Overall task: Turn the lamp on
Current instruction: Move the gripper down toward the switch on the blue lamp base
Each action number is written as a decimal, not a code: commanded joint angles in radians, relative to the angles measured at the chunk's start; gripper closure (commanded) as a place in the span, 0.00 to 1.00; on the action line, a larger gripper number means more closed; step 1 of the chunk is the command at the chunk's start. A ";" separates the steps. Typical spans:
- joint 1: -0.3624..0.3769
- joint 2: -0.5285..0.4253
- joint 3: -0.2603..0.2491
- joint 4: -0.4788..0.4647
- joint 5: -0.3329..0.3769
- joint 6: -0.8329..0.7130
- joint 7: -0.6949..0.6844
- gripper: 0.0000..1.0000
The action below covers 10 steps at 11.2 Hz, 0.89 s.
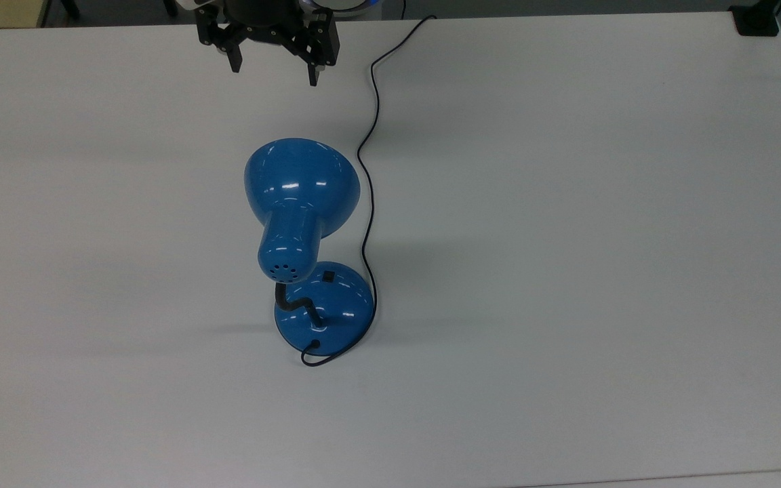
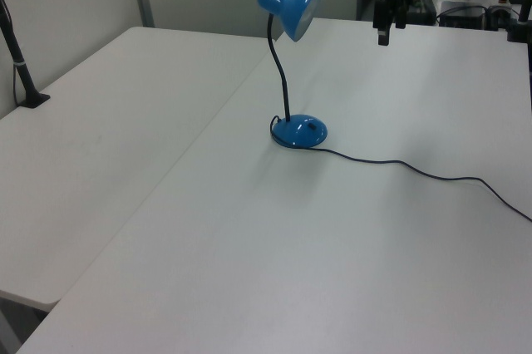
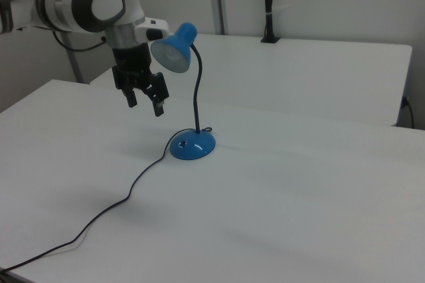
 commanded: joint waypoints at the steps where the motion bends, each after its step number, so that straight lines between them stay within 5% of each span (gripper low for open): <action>1: 0.006 0.024 -0.003 0.020 -0.017 0.022 -0.019 0.00; 2: 0.006 0.026 -0.003 0.019 -0.020 0.041 -0.019 0.00; 3: 0.008 0.026 -0.003 0.008 -0.016 0.074 -0.019 0.13; 4: 0.011 0.043 -0.001 0.002 -0.013 0.104 -0.032 0.50; 5: 0.012 0.061 0.000 -0.009 0.007 0.171 -0.075 1.00; 10: 0.071 0.150 0.000 -0.174 0.043 0.621 -0.050 1.00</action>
